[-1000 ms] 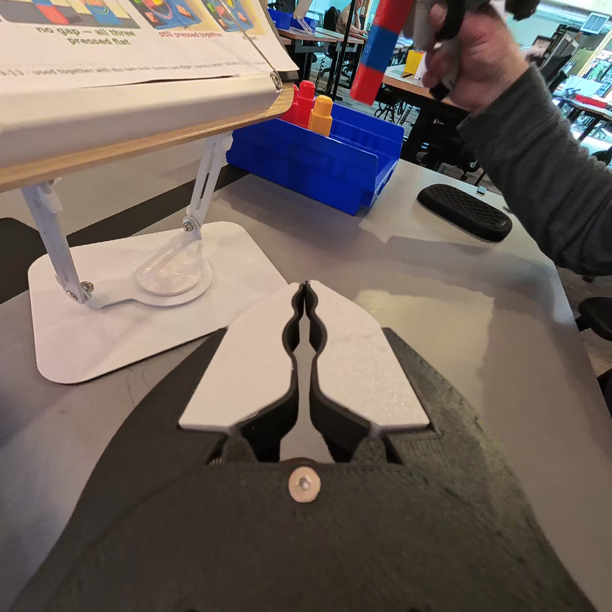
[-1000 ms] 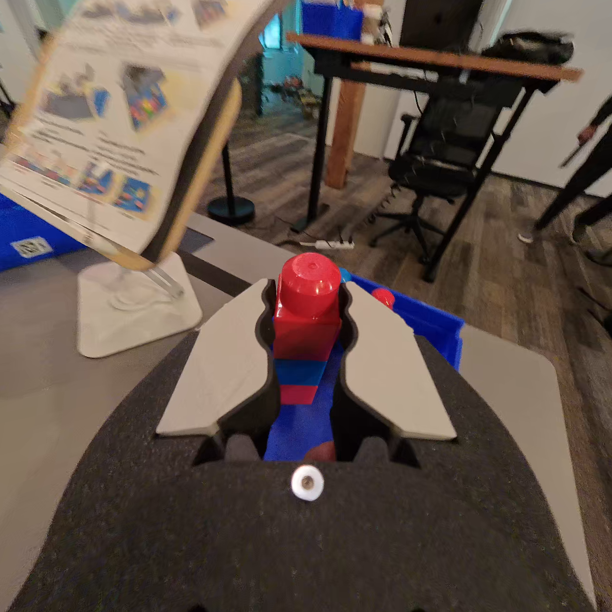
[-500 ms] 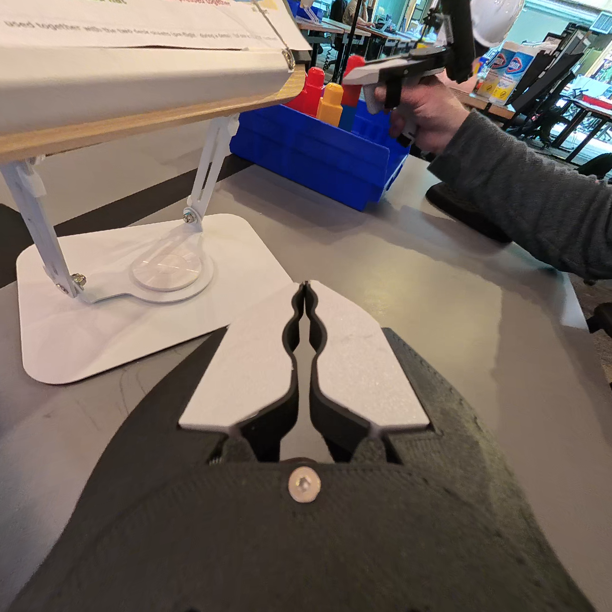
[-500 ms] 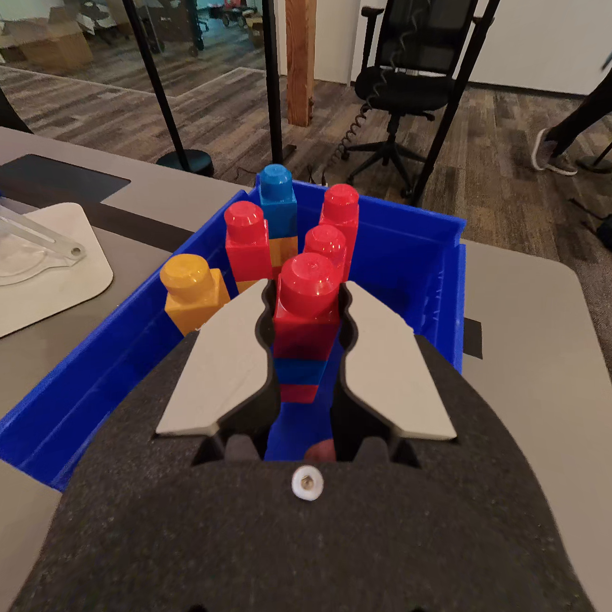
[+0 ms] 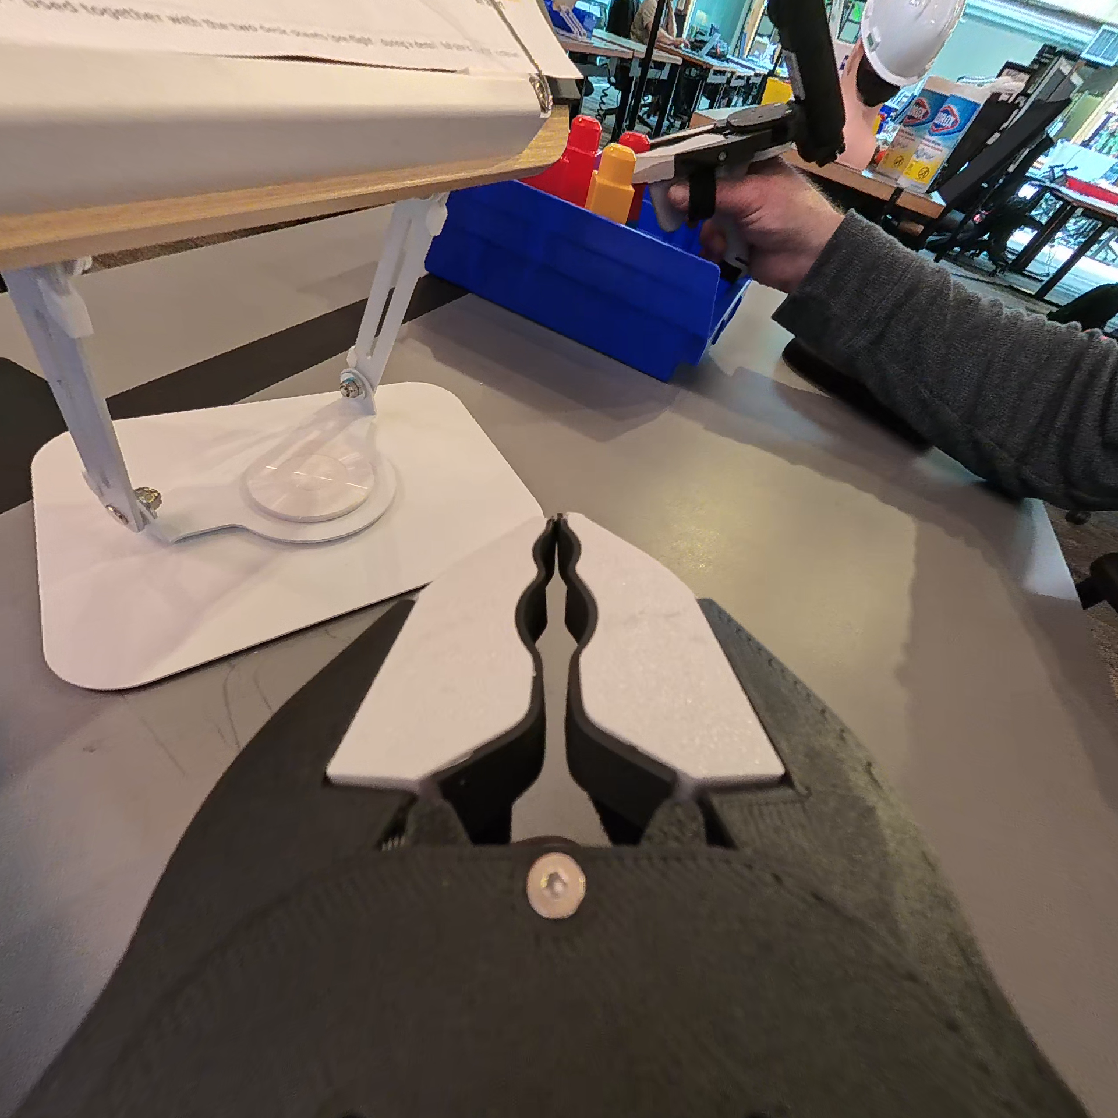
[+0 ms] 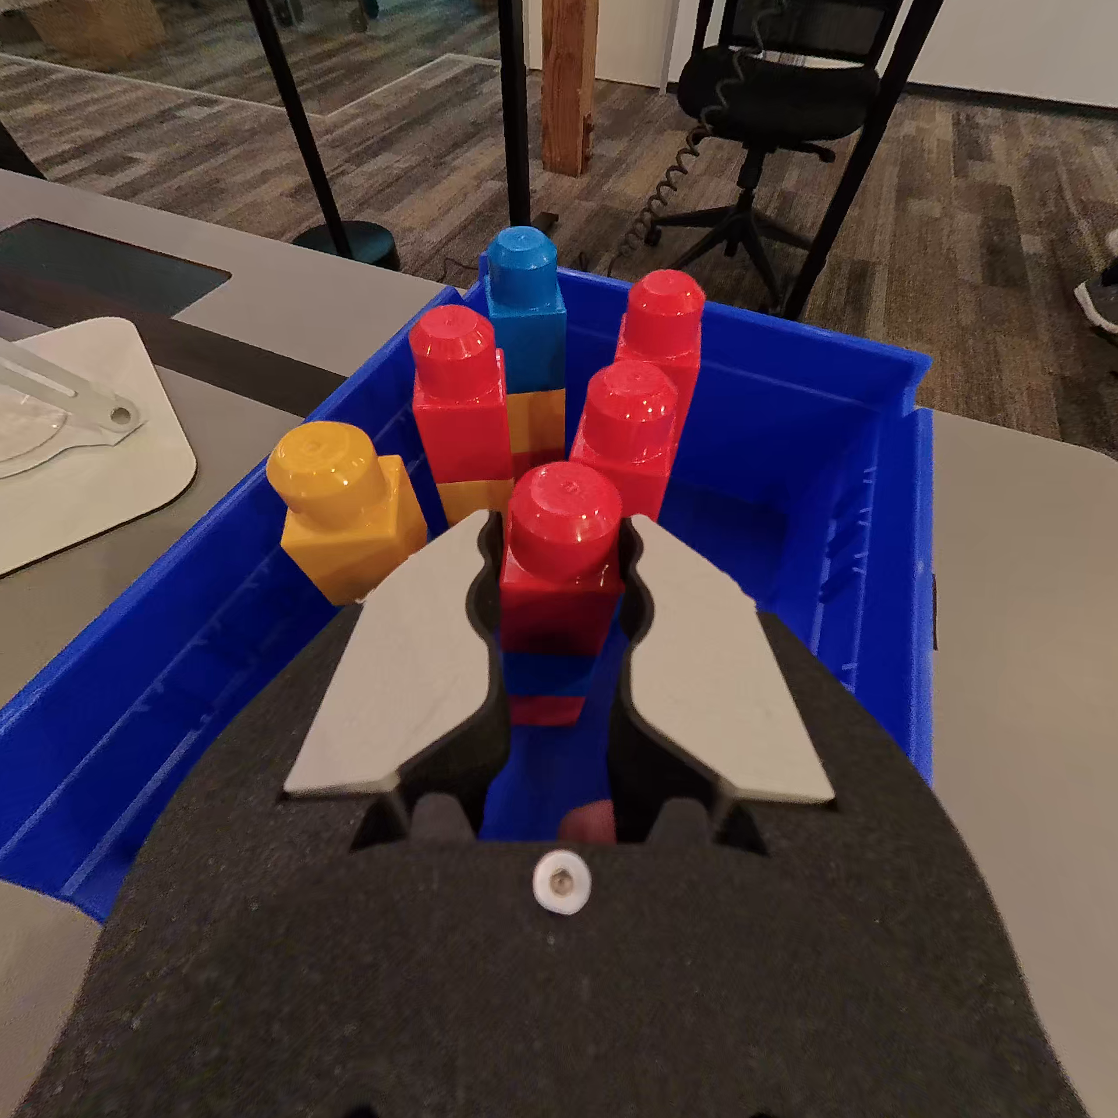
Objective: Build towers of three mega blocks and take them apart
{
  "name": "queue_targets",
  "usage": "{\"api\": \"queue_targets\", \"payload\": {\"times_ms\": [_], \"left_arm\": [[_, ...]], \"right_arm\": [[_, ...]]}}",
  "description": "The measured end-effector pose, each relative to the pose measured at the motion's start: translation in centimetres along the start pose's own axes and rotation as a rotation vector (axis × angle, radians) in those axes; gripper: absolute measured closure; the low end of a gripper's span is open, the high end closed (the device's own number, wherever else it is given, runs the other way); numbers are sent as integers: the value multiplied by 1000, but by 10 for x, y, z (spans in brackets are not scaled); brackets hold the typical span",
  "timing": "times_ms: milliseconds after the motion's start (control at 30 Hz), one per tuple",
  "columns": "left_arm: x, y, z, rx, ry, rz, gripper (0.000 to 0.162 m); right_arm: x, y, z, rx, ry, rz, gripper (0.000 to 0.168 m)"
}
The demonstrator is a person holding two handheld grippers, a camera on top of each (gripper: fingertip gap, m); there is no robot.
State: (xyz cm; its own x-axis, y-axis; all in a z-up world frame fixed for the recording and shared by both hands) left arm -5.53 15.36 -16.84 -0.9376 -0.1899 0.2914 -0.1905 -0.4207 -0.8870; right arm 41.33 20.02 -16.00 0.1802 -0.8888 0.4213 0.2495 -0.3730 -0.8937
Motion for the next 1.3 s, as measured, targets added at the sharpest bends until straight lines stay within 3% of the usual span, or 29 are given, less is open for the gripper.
{"api": "queue_targets", "payload": {"times_ms": [100, 433, 667, 800, 933, 1133, 1300], "left_arm": [[-1, 1, 0, 1, 1, -3, 162], [2, 0, -1, 1, 4, 6, 159], [5, -3, -1, -2, 1, 22, 152], [4, -2, 3, -34, -1, -5, 150], [6, -4, 8, -78, -16, -23, 149], [29, -16, 6, -113, -75, 28, 151], [88, -36, -14, -113, -236, 142, 151]], "right_arm": [[0, 2, -2, 18, 9, -31, 119], [21, -11, -9, 80, 15, -20, 114], [70, -53, -30, 204, 103, 95, 118], [105, -99, -95, 318, 26, 309, 143], [105, -119, -189, 397, -166, 432, 166], [49, -102, -313, 330, -489, 437, 168], [2, -69, -377, 280, -638, 382, 166]]}}
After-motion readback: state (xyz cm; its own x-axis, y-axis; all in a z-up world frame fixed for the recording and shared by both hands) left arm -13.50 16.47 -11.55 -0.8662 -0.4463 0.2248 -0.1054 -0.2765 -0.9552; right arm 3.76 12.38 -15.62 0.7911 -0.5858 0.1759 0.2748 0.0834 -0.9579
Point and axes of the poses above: each gripper's, where its closed fingertips meet, x back along the fingers, y out of its underside, z = x × y across the jaws, the point moved 4 cm from there along x, back along the fingers, and after that the axes turned 9 degrees about x, right-handed, at the moved point
